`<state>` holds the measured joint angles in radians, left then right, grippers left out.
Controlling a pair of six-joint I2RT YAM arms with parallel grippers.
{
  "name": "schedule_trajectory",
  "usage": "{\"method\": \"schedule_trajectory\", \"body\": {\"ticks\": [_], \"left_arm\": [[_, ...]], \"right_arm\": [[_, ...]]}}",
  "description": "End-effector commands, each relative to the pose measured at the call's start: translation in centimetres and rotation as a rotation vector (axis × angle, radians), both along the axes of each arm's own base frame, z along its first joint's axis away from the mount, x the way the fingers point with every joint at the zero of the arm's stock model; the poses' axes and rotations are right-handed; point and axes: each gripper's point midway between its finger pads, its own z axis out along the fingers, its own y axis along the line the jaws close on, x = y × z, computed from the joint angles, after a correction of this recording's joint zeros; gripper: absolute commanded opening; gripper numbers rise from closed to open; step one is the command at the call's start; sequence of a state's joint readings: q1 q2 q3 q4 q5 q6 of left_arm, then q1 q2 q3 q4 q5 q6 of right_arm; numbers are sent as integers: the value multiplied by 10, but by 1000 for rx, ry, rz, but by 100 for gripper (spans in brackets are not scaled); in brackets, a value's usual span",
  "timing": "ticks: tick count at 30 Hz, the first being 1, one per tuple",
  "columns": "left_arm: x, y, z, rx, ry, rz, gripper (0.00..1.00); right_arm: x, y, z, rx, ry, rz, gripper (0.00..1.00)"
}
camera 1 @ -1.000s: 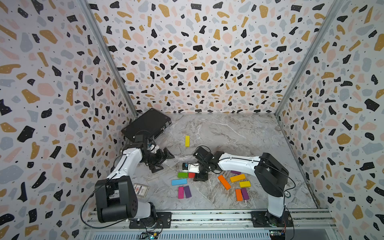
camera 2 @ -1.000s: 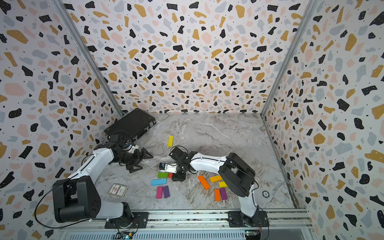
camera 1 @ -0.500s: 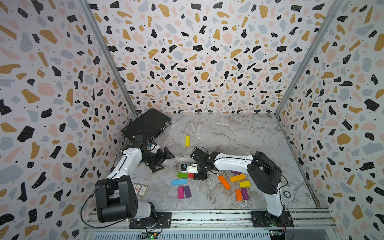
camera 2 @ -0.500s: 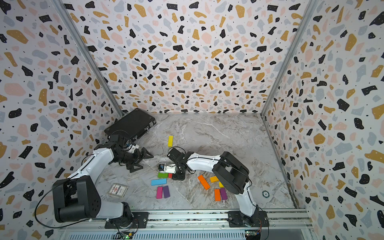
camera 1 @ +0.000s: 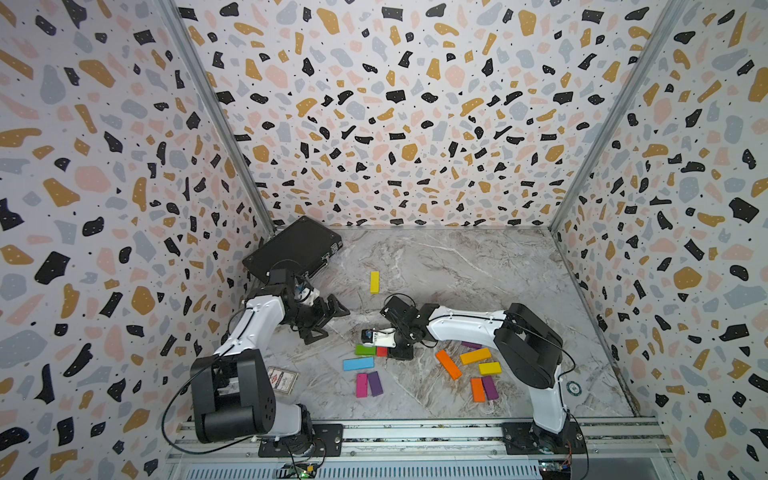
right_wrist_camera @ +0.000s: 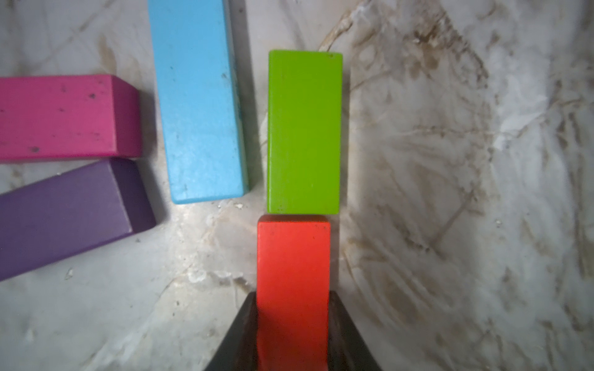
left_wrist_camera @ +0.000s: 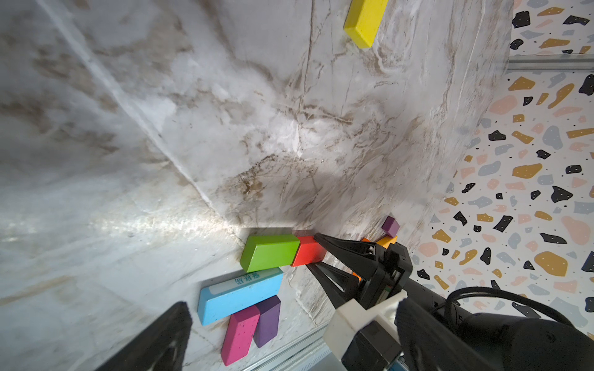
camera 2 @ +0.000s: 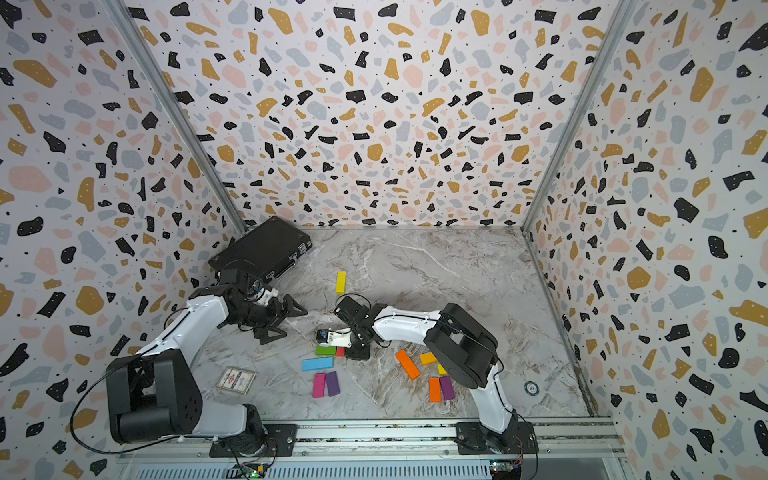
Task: Assemble the letter t with building blocks
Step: Pick up the building block from the center of the board.
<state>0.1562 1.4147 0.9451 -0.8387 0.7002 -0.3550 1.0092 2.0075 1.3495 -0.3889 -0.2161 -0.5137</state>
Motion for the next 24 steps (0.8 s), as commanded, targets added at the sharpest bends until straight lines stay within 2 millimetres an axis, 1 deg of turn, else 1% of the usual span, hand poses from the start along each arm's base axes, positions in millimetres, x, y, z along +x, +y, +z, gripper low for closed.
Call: {"method": "schedule_trajectory", "body": {"ticks": [1, 4, 7, 10, 13, 16, 19, 22, 24], "left_arm": [[2, -1, 2, -17, -14, -8, 99], [3, -1, 2, -16, -18, -9, 99], [4, 0, 2, -13, -21, -9, 99], [7, 1, 4, -5, -29, -7, 99], [14, 4, 7, 9, -47, 3, 99], [25, 7, 12, 22, -77, 20, 99], [41, 11, 14, 33, -104, 40, 100], [58, 14, 17, 33, -134, 55, 99], [71, 17, 21, 36, -157, 56, 99]], "right_arm": [[1, 1, 6, 3, -14, 11, 25], [2, -2, 6, 3, -28, 5, 22], [4, -4, 8, 3, -34, 0, 21], [10, -6, 15, 18, -35, -16, 21], [19, -8, 27, 42, -26, -39, 21], [32, -11, 37, 53, -14, -58, 21], [47, -13, 46, 54, -21, -66, 21], [64, -14, 55, 63, -27, -72, 21], [79, -14, 62, 71, -44, -81, 21]]}}
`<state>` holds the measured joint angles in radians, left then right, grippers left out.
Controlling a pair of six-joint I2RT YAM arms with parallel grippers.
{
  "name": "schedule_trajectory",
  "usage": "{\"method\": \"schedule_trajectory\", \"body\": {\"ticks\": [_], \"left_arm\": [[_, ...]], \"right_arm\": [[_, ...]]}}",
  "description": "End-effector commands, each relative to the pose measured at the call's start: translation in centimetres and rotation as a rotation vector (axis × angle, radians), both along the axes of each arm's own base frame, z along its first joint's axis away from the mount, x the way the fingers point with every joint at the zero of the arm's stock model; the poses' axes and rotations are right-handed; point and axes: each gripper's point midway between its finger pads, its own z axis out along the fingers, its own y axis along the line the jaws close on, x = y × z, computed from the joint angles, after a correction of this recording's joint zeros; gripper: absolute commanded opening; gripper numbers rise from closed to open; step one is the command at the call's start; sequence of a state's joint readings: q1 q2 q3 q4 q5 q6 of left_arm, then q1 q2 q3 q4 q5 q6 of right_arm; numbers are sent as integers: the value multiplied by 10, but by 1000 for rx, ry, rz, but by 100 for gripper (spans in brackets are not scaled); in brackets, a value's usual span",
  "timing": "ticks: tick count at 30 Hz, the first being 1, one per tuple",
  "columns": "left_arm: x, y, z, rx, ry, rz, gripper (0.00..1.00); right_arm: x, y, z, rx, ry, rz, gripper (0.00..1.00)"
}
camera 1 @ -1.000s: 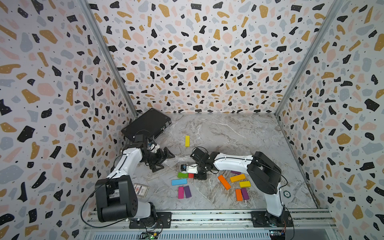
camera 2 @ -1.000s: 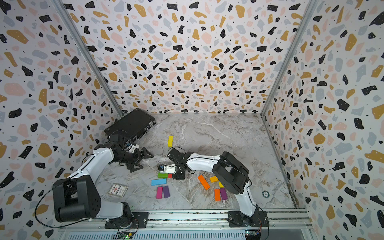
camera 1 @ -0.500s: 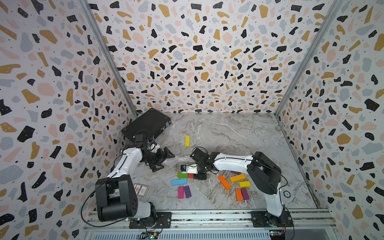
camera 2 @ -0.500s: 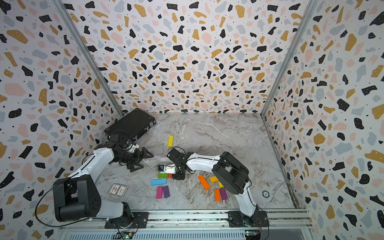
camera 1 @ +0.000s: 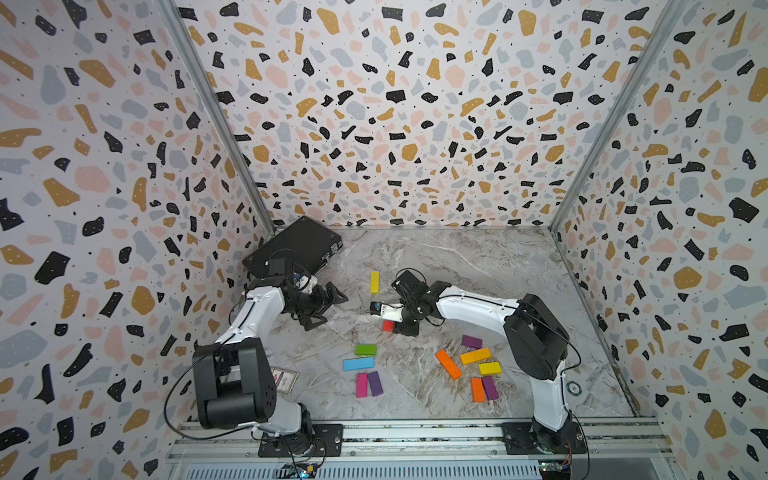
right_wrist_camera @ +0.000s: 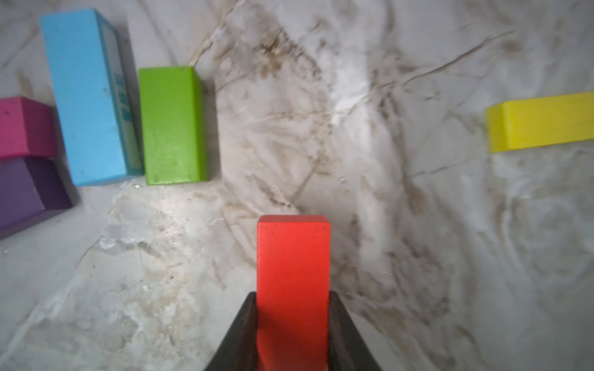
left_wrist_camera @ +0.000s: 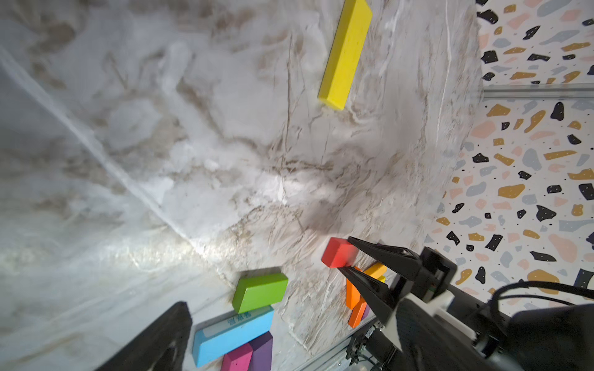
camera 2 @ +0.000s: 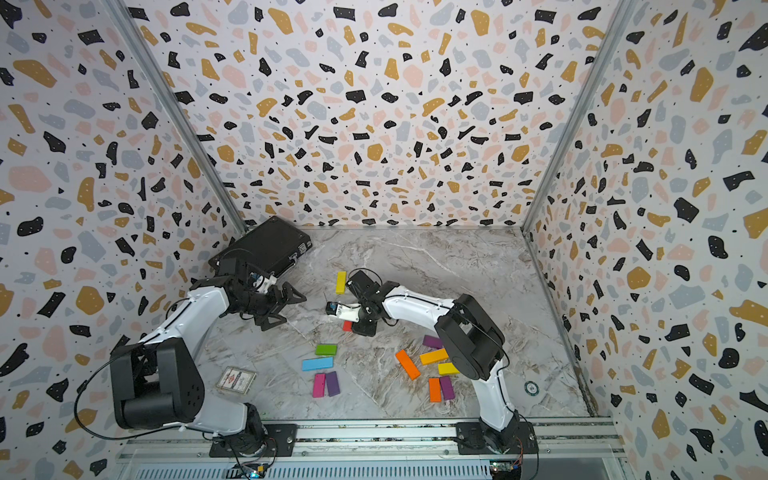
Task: Assemble the letter t with building blocks
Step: Pick up the building block from the center of the board, then assemble the building block at the center of the board.
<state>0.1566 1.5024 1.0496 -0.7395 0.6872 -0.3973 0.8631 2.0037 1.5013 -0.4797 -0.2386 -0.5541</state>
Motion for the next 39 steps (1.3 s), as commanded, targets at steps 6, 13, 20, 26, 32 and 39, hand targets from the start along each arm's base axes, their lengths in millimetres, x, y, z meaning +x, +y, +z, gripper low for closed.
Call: {"method": "schedule_trajectory", "body": {"ticks": [6, 13, 20, 26, 32, 39], "left_arm": [[63, 12, 24, 13, -165, 35, 100], [96, 17, 26, 15, -197, 27, 100], [116, 19, 20, 16, -203, 28, 99], [121, 17, 11, -7, -198, 24, 100], [122, 16, 6, -15, -190, 25, 100], [122, 16, 3, -13, -182, 23, 100]], "right_arm": [[50, -2, 29, 25, -35, 12, 21], [91, 3, 27, 35, -61, 24, 21], [128, 1, 14, 40, -87, -7, 21], [153, 1, 6, 47, -114, -24, 21], [175, 9, -2, 60, -156, -59, 21], [186, 10, -9, 62, -178, -85, 21]]}}
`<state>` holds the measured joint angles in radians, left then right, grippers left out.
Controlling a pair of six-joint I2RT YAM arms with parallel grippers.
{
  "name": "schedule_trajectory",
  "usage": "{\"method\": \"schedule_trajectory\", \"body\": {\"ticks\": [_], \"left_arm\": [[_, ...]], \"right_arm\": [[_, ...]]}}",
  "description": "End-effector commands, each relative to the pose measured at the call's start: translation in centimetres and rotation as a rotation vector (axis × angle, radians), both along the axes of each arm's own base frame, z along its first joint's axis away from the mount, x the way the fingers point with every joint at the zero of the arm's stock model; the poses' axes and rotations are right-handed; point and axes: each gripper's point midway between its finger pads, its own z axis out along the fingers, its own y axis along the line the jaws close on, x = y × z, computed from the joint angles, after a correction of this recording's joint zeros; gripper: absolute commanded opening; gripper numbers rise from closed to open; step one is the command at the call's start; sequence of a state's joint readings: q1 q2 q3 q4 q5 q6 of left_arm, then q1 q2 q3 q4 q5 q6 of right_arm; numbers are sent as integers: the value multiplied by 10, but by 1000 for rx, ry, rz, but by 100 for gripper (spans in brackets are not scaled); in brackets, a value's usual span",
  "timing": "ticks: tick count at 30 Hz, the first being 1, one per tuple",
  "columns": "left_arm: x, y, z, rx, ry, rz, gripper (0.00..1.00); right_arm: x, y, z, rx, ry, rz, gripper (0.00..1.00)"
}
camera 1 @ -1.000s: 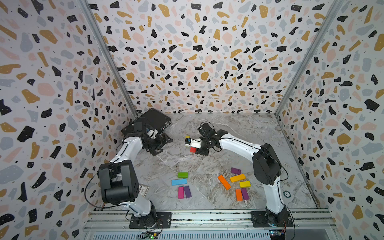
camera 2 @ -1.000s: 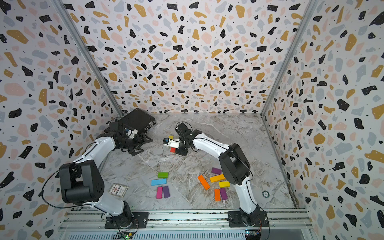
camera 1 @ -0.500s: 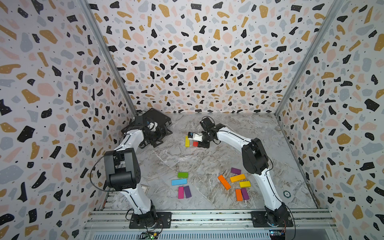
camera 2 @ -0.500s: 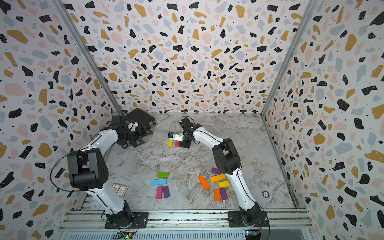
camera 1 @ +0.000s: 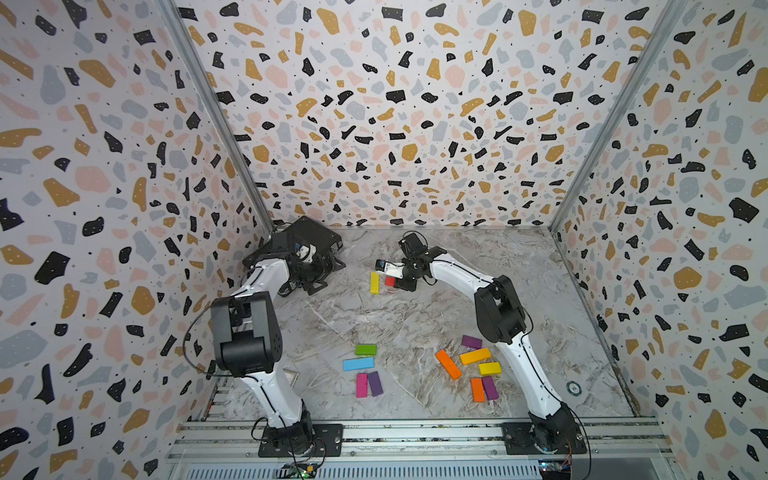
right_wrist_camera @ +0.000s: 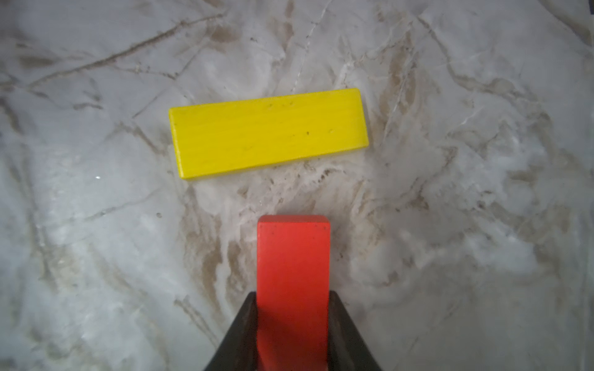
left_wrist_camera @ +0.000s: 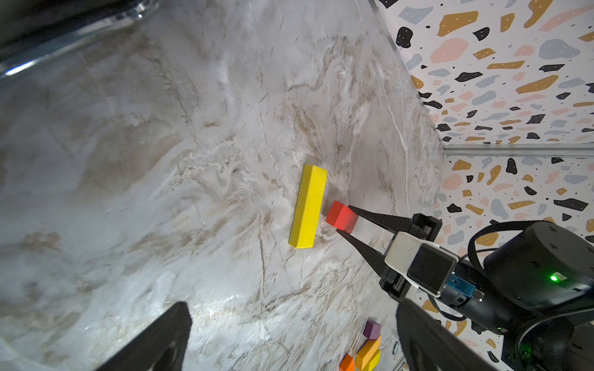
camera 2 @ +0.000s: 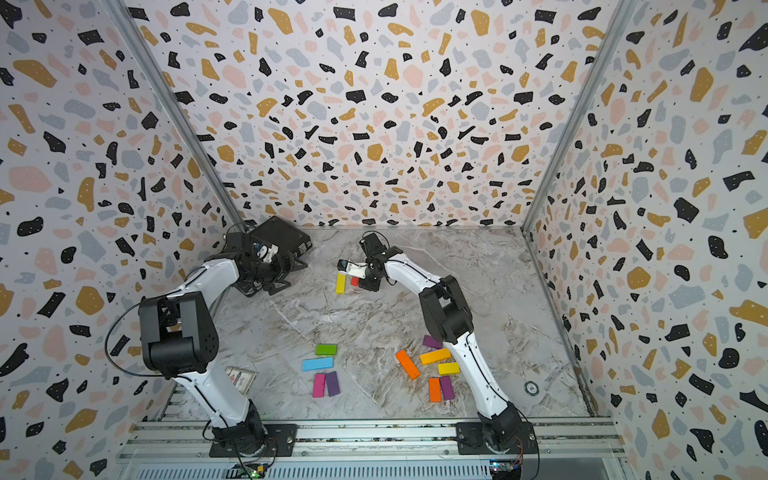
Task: Assemble the letter t with building blocks
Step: Assemble the building block at the center of the board.
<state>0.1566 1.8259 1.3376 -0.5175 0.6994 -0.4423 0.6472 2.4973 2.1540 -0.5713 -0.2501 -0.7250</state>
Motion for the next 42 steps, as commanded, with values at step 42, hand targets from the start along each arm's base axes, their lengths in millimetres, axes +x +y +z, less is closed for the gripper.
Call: {"method": "schedule_trajectory", "body": {"ticks": [42], "left_arm": [[3, -1, -1, -9, 4, -13, 100]], "right_arm": [[-3, 26, 4, 116, 47, 15, 41]]}}
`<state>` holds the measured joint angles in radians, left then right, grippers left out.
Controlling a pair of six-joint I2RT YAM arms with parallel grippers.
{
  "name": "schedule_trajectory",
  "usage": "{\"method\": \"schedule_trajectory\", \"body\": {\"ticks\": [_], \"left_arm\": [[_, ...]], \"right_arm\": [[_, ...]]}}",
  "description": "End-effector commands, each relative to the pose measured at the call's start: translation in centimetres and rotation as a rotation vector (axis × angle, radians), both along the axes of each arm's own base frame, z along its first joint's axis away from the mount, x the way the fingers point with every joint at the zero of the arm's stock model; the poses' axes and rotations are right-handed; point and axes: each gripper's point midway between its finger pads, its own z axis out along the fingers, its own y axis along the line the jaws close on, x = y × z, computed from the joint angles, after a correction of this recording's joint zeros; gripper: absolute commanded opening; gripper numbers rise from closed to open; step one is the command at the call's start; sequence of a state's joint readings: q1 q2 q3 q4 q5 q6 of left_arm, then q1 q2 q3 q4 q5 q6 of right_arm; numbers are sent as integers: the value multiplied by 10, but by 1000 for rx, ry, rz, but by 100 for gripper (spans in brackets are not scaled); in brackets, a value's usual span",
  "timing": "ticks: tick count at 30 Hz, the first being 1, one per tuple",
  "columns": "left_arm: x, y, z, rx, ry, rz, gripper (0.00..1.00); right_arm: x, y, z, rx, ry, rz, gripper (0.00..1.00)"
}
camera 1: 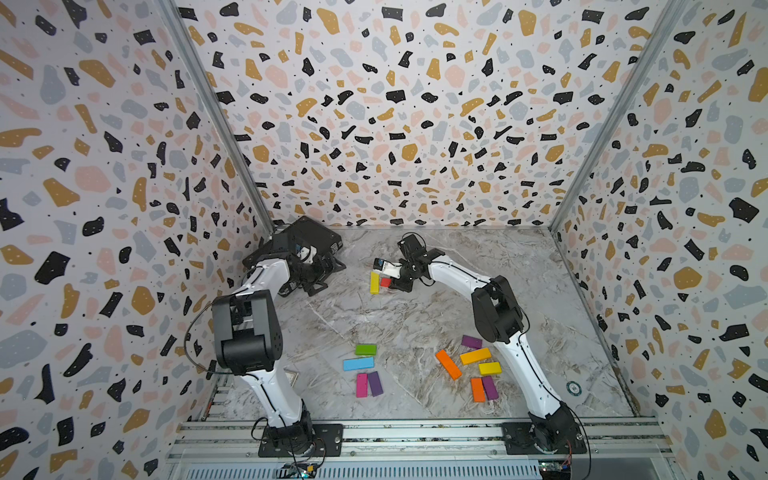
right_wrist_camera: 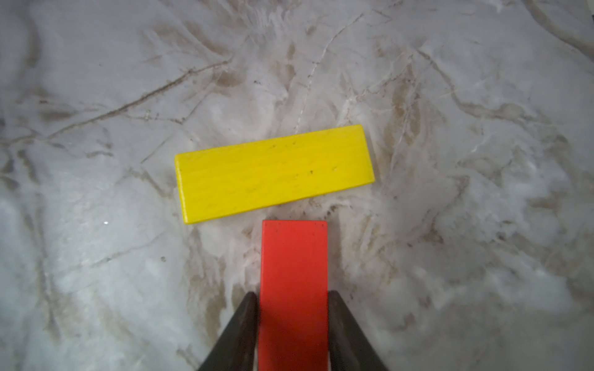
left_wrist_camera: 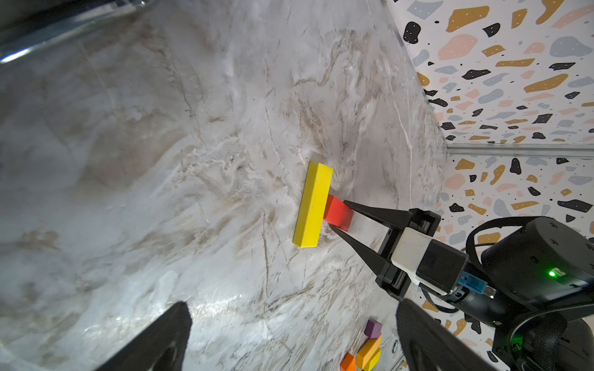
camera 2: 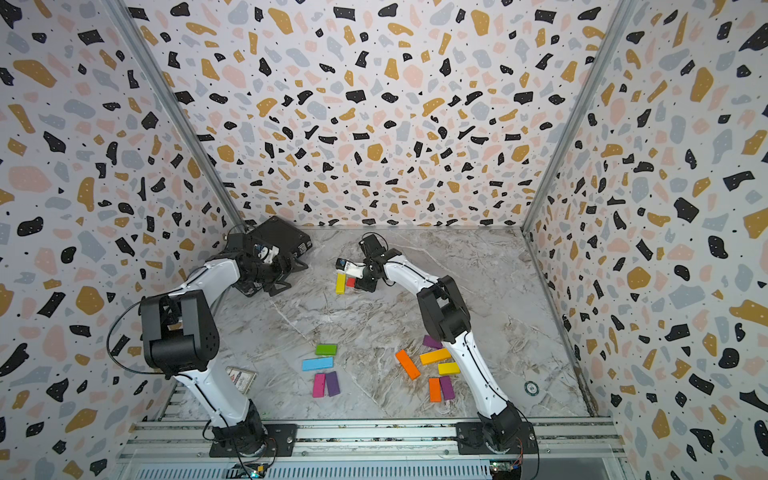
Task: Assemble the letter t with building blocks
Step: Assemble the building block at the center of the board.
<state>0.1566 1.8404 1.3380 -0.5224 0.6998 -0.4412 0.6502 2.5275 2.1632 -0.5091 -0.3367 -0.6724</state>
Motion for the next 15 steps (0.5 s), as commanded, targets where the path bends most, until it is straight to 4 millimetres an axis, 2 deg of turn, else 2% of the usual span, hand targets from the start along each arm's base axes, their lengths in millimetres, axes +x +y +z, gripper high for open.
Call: {"method": "schedule_trajectory", "body": {"ticks": [1, 7, 10, 15], "left_arm": [[4, 0, 5, -6, -15, -12, 100], [3, 0, 4, -8, -9, -13, 99], [3, -1, 4, -11, -8, -15, 99], [3, -1, 9, -11, -19, -17, 100]], "right_arm": [[-1, 7, 6, 20, 5, 7, 43], [7, 4, 8, 4, -28, -30, 49], [14, 2, 16, 9, -50, -60, 52], [12, 1, 38, 50, -37, -71, 57]]}}
